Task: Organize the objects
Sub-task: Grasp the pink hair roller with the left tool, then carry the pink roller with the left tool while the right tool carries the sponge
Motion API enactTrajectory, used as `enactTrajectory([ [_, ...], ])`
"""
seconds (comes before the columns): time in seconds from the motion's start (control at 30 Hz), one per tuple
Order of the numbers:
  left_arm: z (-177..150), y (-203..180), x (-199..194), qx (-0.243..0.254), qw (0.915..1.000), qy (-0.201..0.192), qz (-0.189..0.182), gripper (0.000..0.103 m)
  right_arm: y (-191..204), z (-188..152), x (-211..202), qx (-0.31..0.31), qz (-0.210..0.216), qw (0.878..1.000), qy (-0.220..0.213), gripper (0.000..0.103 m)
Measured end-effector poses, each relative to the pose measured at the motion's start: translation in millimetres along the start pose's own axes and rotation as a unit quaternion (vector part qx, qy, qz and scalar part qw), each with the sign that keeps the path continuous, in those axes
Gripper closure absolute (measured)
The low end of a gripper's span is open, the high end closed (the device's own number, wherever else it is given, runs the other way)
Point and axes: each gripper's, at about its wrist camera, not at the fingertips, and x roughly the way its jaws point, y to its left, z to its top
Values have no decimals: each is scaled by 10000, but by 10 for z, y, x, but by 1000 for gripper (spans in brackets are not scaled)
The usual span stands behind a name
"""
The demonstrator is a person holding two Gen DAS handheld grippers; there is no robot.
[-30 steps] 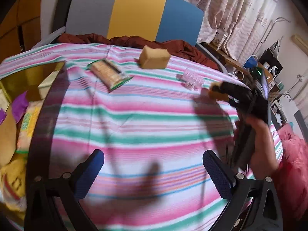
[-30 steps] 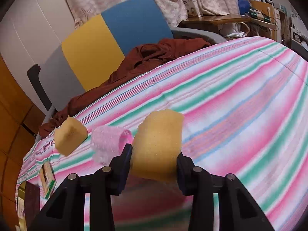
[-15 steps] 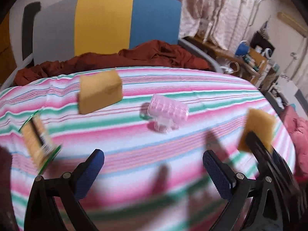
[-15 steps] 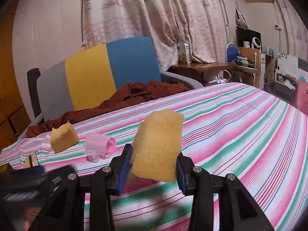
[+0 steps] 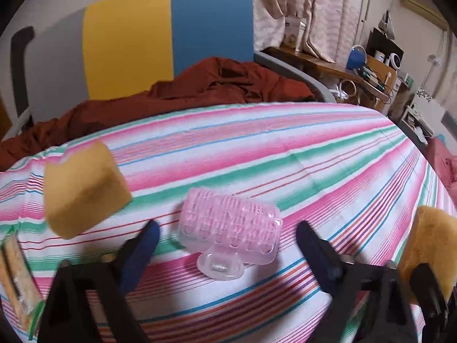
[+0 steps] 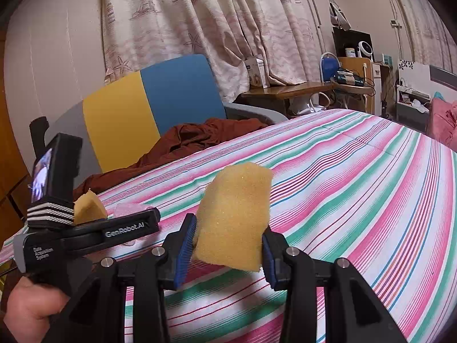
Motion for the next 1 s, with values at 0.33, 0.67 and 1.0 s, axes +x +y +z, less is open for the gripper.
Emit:
enactTrajectory([
  [0.33,-25,-14,-3,61,9999,-126,-52,37,-33,-30,8,65,4,10000,67,62],
  [0.67,-373,65,-620,134,9941,-1040,272,37,30,-39,31,-100,-77,9998,140,62],
  [1.0,-822,175,-1103,76,9914,-1291,187,37,192,-49,-11,-517,-133,9985,129,62],
])
